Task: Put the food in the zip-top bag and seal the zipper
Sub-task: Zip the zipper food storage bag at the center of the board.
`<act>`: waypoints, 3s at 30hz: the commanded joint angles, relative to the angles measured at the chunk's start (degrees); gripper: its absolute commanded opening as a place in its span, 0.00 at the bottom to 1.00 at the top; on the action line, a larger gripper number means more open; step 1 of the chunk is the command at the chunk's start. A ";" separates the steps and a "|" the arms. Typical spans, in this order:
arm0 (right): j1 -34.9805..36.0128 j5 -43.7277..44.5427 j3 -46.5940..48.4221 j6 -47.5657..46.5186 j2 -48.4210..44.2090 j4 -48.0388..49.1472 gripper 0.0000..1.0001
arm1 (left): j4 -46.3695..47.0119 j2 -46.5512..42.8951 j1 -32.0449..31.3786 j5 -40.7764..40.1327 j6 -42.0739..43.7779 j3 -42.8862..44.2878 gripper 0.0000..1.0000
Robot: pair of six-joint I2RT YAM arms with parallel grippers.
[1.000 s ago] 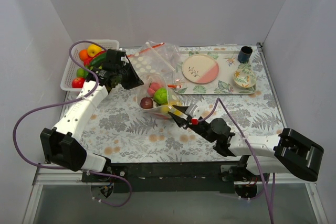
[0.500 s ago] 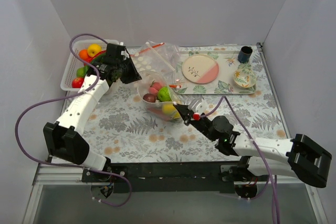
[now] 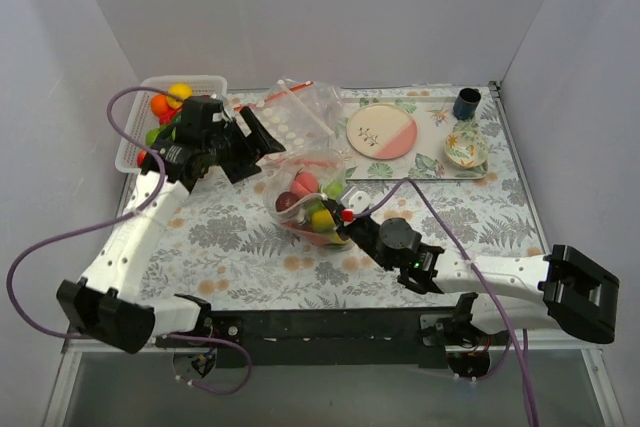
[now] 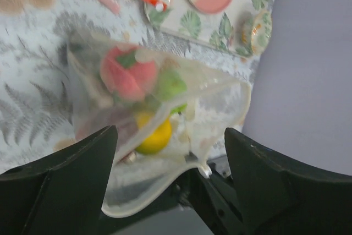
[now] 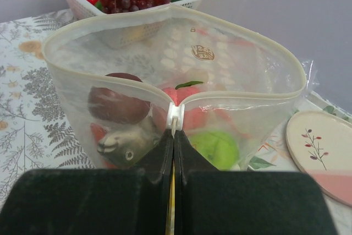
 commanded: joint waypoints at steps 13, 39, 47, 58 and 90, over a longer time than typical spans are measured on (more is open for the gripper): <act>9.32 16.94 4.73 -6.99 3.68 6.62 0.01 | -9.86 -9.89 -20.97 4.31 -33.31 -4.59 0.60; 13.63 16.77 -1.25 -10.94 1.57 12.78 0.01 | -4.49 -5.06 -29.69 -12.56 -45.72 -6.72 0.41; 14.24 17.73 -0.29 -11.47 2.62 12.51 0.01 | -3.87 -2.42 -29.69 -11.77 -44.58 -3.90 0.34; 14.33 18.44 -0.02 -12.09 4.47 12.86 0.01 | -6.33 -3.82 -29.69 -11.42 -43.61 -3.98 0.33; 15.30 18.26 -1.16 -12.97 1.57 11.11 0.01 | -5.01 -5.49 -28.46 -7.38 -42.73 -8.38 0.00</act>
